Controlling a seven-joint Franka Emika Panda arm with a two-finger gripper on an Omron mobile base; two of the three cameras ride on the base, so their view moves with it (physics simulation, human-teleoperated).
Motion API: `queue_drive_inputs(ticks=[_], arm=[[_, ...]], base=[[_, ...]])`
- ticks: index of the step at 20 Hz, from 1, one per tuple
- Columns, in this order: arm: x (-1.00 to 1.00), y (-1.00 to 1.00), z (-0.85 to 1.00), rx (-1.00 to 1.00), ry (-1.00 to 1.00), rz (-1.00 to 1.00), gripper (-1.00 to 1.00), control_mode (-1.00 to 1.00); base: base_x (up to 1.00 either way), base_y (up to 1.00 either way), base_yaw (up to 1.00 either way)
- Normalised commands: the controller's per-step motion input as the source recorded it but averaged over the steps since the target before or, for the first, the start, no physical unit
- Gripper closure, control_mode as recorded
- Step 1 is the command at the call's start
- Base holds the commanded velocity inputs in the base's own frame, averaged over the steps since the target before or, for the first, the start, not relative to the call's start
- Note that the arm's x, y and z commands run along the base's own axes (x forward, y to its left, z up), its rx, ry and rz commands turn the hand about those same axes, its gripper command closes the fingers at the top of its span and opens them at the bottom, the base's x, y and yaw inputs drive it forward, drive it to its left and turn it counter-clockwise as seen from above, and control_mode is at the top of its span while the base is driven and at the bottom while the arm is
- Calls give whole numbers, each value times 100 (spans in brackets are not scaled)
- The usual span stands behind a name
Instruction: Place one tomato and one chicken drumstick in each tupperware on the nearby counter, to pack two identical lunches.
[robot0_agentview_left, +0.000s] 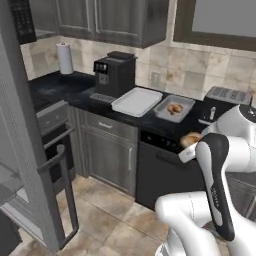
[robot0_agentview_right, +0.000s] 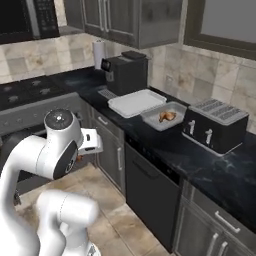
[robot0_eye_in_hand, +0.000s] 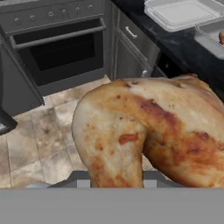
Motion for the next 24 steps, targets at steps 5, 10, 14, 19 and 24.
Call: queue_drive_inputs(ticks=[5,10,14,19,24], arm=[[0,0,0,0,0,0,100,100],[0,0,0,0,0,0,100,100],[0,0,0,0,0,0,100,100],[0,0,0,0,0,0,100,100],[0,0,0,0,0,0,100,100]], base=[[100,0,-7],[100,6,0],[96,44,-1],[98,44,-2],[67,-9,-9]])
